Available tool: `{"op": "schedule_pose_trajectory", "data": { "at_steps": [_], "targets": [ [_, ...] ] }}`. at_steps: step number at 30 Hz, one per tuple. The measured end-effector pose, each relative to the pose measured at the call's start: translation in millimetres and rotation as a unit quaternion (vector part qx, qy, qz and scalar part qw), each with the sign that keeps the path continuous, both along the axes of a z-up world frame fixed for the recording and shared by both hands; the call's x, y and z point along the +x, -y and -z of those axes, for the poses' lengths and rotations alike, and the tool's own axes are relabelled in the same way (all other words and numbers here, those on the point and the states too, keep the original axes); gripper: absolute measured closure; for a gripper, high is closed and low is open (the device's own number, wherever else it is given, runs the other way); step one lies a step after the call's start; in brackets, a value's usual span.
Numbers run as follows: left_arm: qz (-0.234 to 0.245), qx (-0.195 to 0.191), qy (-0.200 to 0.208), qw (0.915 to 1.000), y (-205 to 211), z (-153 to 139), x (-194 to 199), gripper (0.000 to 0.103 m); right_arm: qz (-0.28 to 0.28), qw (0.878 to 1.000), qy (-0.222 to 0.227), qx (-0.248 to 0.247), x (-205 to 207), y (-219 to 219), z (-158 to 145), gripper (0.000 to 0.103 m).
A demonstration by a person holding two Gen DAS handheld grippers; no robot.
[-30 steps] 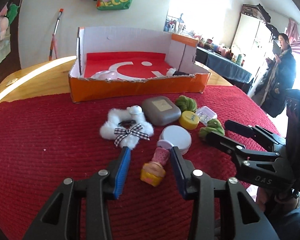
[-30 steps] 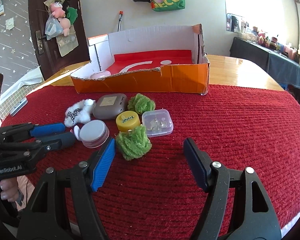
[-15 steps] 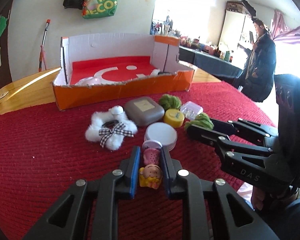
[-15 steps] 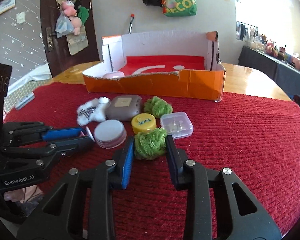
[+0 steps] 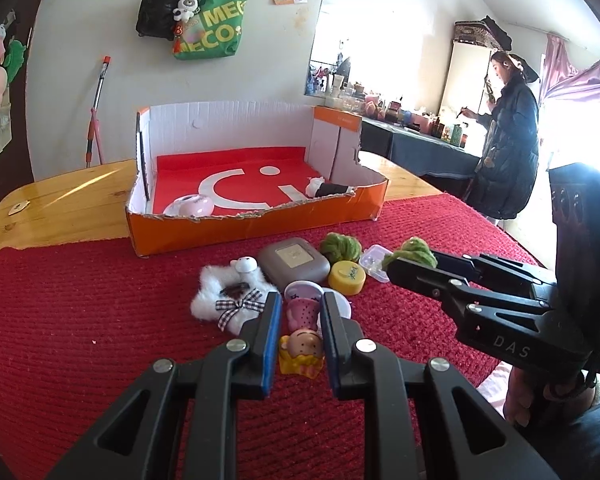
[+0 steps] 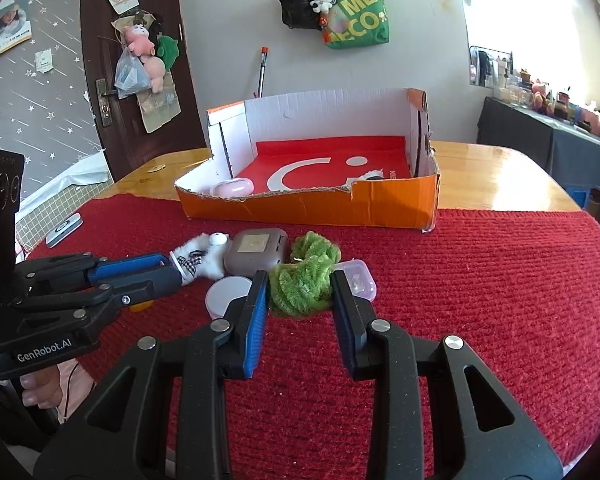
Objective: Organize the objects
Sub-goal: 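Grasp the yellow figurine with the left tool while the right tool grasps a green fuzzy ball, then carry the figurine with the left tool while the right tool carries the green ball into the box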
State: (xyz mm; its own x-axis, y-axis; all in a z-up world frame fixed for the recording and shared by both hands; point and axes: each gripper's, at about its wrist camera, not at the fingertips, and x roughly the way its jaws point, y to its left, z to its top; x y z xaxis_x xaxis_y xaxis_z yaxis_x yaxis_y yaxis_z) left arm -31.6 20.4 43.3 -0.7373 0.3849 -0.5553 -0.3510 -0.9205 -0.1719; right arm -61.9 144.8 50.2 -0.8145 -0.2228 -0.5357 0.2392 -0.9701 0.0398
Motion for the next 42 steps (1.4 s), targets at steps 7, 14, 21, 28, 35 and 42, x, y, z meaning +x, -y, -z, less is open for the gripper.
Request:
{"op": "schedule_pose_trajectory", "data": {
  "at_steps": [7,14,21,28,35,42],
  "targets": [
    [-0.003,0.004,-0.007,1.0000,2.5,-8.7,-3.0,0.083,-0.003,1.000,-0.002,0.003,-0.9,1.4,-5.0,0.074],
    [-0.011,0.009,-0.017,0.9998,7.2,-25.1,-16.6,0.083,-0.009,1.000,-0.014,0.017,-9.9,6.2,-22.5,0.074],
    [-0.009,0.017,-0.001,0.9998,11.2,-41.3,-53.8,0.083,-0.015,0.999,-0.022,0.024,-40.6,6.6,-50.2,0.074],
    [0.017,0.014,0.037,0.9991,5.2,-48.0,-100.7,0.083,-0.034,0.998,0.007,0.043,-90.2,3.4,-60.7,0.074],
    [0.048,-0.007,0.079,0.9957,-4.3,-43.8,-137.5,0.083,-0.065,0.994,0.078,0.046,-139.3,0.3,-53.2,0.074],
    [0.062,-0.041,0.124,0.9895,-12.5,-29.9,-159.9,0.083,-0.094,0.983,0.146,0.054,-166.9,1.7,-37.5,0.074]
  ]
}}
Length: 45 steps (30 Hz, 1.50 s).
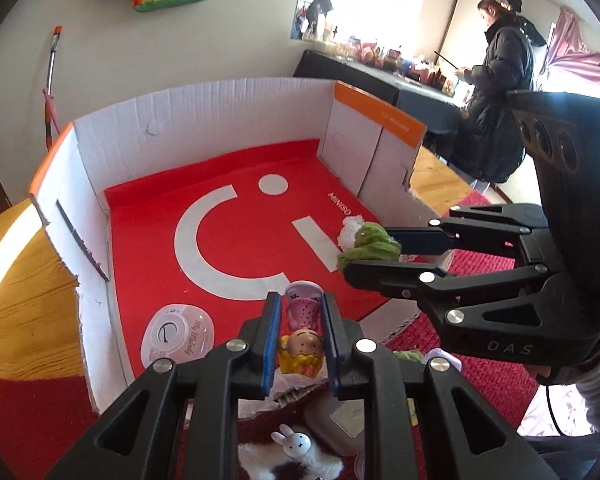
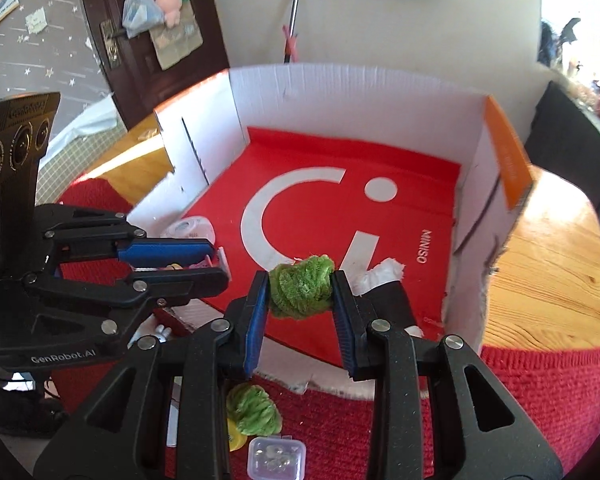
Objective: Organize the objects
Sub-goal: 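Carry the figurine with the left tool while the right tool carries the green ball into the box, then release the green ball with the right tool while the left tool releases the figurine in the box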
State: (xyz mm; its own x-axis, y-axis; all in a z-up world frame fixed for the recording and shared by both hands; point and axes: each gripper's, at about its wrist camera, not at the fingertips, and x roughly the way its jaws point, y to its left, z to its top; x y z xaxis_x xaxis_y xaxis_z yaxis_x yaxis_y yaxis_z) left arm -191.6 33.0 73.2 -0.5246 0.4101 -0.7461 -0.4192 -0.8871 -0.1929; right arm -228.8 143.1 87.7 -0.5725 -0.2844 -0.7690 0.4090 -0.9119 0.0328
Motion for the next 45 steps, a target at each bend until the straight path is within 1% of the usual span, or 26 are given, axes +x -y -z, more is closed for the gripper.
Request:
{"op": "schedule_pose_trajectory", "data": {
  "at_steps": [5,10,14,17,22,25,45],
  "targets": [
    [0.005,-0.030,0.011,0.9995,-2.8,6.9,-9.2,0.083,-0.012,0.999,0.038,-0.001,-11.0,0.4,10.9,0.074],
    [0.009,-0.042,0.024,0.9988,-5.4,15.8,-19.5,0.082,-0.017,0.998,0.057,0.015,-16.2,3.2,19.6,0.074],
    [0.013,-0.041,0.044,0.9981,-7.1,25.3,-25.6,0.082,-0.018,0.997,0.078,0.019,-20.0,1.2,26.1,0.074],
    [0.015,-0.048,0.044,0.9978,-9.5,29.1,-27.5,0.082,-0.023,0.996,0.085,0.029,-20.1,2.4,30.2,0.074],
    [0.017,-0.048,0.053,0.9973,-10.4,32.9,-30.9,0.082,-0.026,0.995,0.090,0.034,-21.2,3.6,33.8,0.073],
    [0.019,-0.051,0.050,0.9972,-11.9,33.8,-31.6,0.082,-0.026,0.995,0.090,0.036,-21.2,4.2,35.1,0.073],
    [0.014,-0.034,0.051,0.9980,-6.4,33.0,-31.0,0.081,-0.028,0.995,0.089,0.043,-22.5,6.7,34.2,0.072]
  ]
}}
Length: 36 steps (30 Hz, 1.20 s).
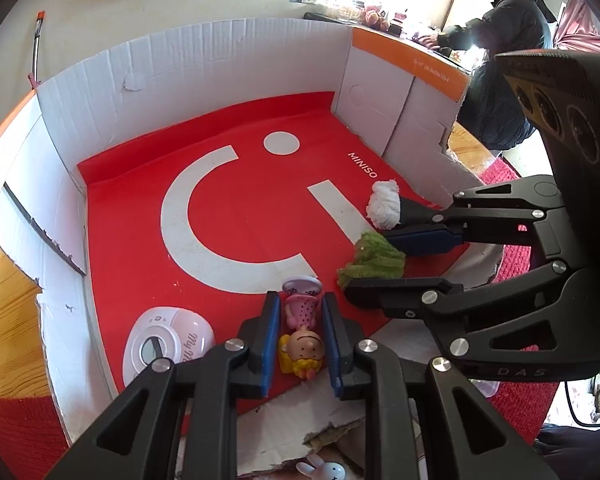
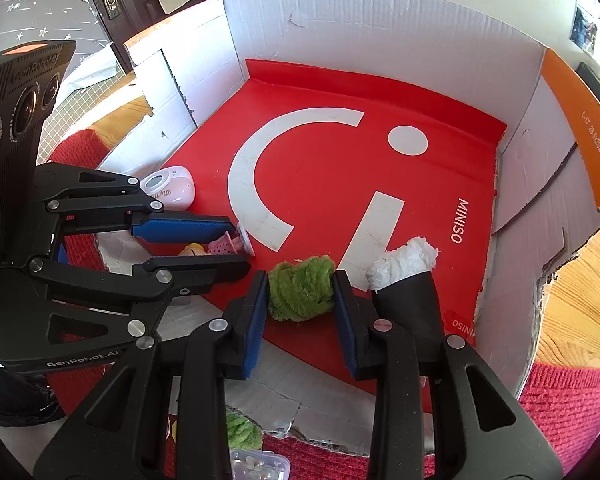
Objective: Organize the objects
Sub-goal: 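Release the green ball with the right tool while the left tool releases the figurine in the box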
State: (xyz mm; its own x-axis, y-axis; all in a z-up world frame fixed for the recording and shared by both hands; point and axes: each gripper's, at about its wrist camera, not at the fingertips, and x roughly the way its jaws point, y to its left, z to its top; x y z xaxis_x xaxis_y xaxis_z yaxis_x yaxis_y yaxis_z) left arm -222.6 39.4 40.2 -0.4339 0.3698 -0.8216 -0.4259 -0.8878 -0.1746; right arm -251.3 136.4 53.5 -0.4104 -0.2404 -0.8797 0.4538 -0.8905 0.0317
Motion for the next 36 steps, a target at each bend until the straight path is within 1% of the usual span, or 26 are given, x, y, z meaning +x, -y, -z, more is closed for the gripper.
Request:
{"op": "schedule_pose_trajectory", "data": {
  "at_steps": [4,8,14,16,18,27,36],
  "targets": [
    [-0.001,-0.001,-0.002,1.0000,0.1,-0.4,0.4,0.078,0.000,1.000,0.000,0.001,0.9,-0.6,-1.8,0.072],
    [-0.004,-0.002,-0.003,1.0000,0.4,-0.7,-0.3,0.074,-0.001,1.000,0.000,0.002,1.7,-1.5,-3.0,0.072],
    [-0.004,-0.001,-0.003,1.0000,-0.4,-0.5,-0.6,0.073,-0.001,1.000,-0.001,0.004,1.8,-1.7,-2.2,0.070],
    [-0.004,0.000,-0.003,1.0000,-0.4,-0.6,-0.8,0.073,0.001,1.000,-0.003,0.006,1.5,-2.4,-2.4,0.065],
    [-0.005,0.001,-0.003,1.0000,0.2,-0.5,-0.8,0.073,0.002,1.000,-0.004,0.007,0.7,-4.0,-1.8,0.063],
    [-0.007,0.006,-0.002,1.0000,2.0,-0.9,0.1,0.070,0.002,1.000,-0.004,0.004,3.1,-5.6,-3.0,0.062],
    [-0.010,0.016,-0.001,0.9998,3.1,-4.4,5.9,0.070,0.002,1.000,-0.006,0.004,9.1,-3.8,-6.4,0.062]
  ]
}}
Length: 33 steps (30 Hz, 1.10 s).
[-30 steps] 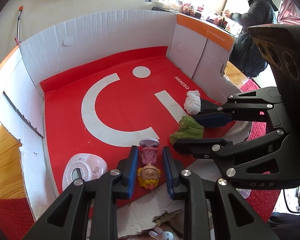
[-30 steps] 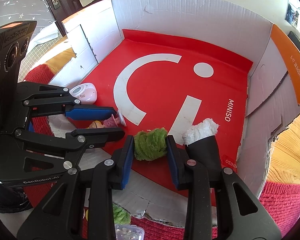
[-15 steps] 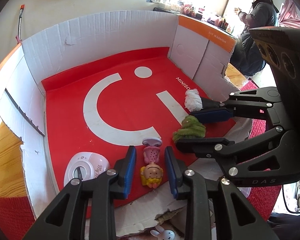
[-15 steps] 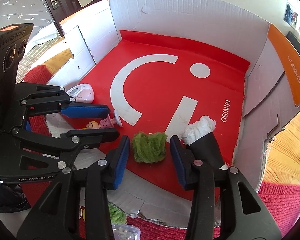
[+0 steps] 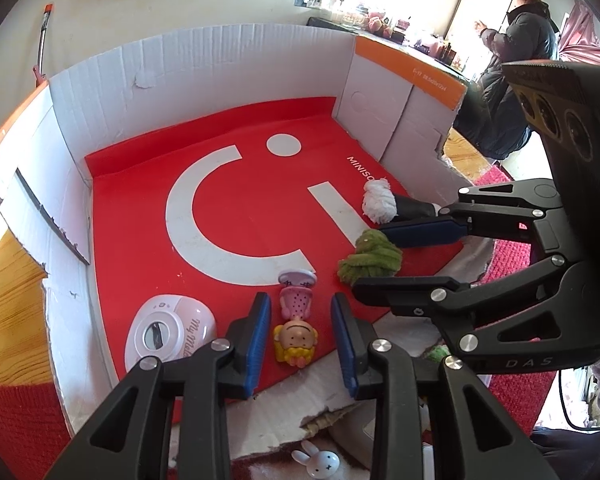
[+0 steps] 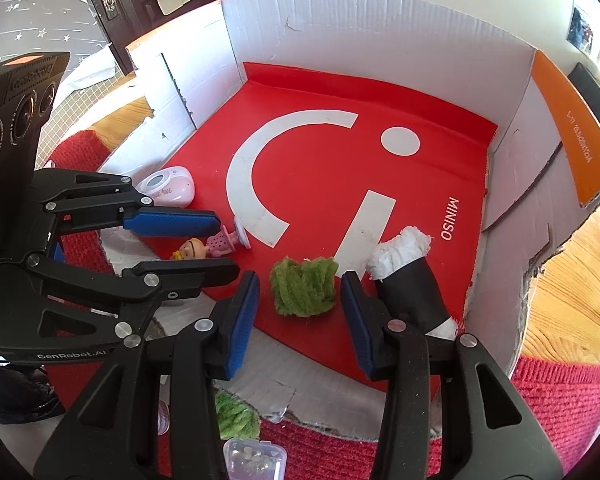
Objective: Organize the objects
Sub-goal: 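Release the green ball with the right tool while the left tool releases the figurine in the box, then withdraw both tools from the box back over the mat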
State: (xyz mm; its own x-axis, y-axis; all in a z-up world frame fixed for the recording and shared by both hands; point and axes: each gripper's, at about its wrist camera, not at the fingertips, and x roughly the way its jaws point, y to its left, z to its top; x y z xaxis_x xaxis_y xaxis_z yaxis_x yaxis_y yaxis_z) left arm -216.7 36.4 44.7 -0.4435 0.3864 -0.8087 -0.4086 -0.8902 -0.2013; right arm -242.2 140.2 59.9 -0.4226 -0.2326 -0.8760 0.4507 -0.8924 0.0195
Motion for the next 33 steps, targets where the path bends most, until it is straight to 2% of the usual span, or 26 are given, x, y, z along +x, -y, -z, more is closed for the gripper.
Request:
{"op": "schedule_pose_trajectory", "data": {
  "at_steps": [3,7,10,12,17,20,22,33],
  "targets": [
    [-0.003,0.000,-0.007,1.0000,0.5,-3.7,3.5,0.067,0.000,1.000,-0.006,0.001,3.9,0.9,-4.2,0.061],
    [-0.011,0.004,-0.022,0.9997,3.4,-11.1,10.0,0.064,0.004,1.000,-0.017,0.002,9.0,-0.7,-11.6,0.053],
    [-0.018,0.006,-0.042,0.9989,6.9,-20.2,17.8,0.064,0.010,1.000,-0.030,-0.003,15.3,-3.1,-20.7,0.053],
    [-0.023,0.008,-0.054,0.9983,9.9,-25.9,22.8,0.059,0.013,0.999,-0.037,-0.005,19.2,-3.6,-25.8,0.052],
    [-0.045,0.019,-0.078,0.9957,20.3,-39.8,39.4,0.050,0.018,0.998,-0.065,-0.005,36.9,-2.1,-39.8,0.042],
    [-0.064,0.018,-0.096,0.9931,26.7,-46.5,51.6,0.044,0.021,0.996,-0.084,-0.001,49.9,-1.6,-46.7,0.039],
    [-0.076,0.017,-0.107,0.9911,31.2,-50.6,60.2,0.042,0.026,0.995,-0.098,0.001,60.8,-1.4,-50.6,0.033],
    [-0.135,0.028,-0.152,0.9787,47.2,-64.8,111.0,0.028,0.062,0.984,-0.166,0.017,116.0,-2.1,-59.9,0.027]
  ]
}}
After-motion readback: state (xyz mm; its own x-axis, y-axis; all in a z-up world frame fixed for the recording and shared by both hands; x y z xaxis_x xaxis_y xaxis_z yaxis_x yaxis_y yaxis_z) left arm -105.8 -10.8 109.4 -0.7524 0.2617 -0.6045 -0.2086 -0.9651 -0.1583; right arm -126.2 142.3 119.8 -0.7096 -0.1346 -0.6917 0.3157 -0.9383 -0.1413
